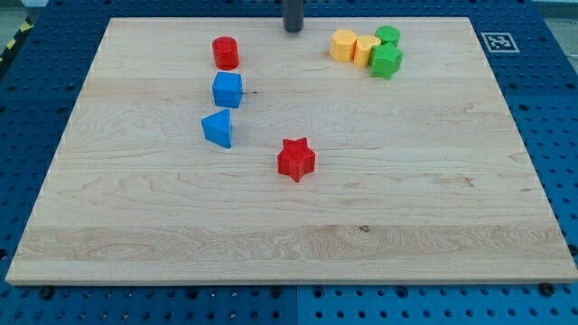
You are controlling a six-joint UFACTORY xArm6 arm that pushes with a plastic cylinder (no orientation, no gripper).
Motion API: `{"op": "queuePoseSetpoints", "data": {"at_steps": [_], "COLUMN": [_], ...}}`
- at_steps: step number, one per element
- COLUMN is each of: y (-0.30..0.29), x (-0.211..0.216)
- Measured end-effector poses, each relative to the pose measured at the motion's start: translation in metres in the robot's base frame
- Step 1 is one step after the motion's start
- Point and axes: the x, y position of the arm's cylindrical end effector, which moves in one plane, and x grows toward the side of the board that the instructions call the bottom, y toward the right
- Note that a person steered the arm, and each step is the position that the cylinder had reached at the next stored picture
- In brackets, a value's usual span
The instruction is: Separate yellow heart and group of blocks
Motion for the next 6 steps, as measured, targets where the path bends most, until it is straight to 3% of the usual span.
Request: {"op": "queuePoseSetpoints", "data": {"at_steps": [2,6], "y": [0.073,0.102], "x": [0.027,0.164]}}
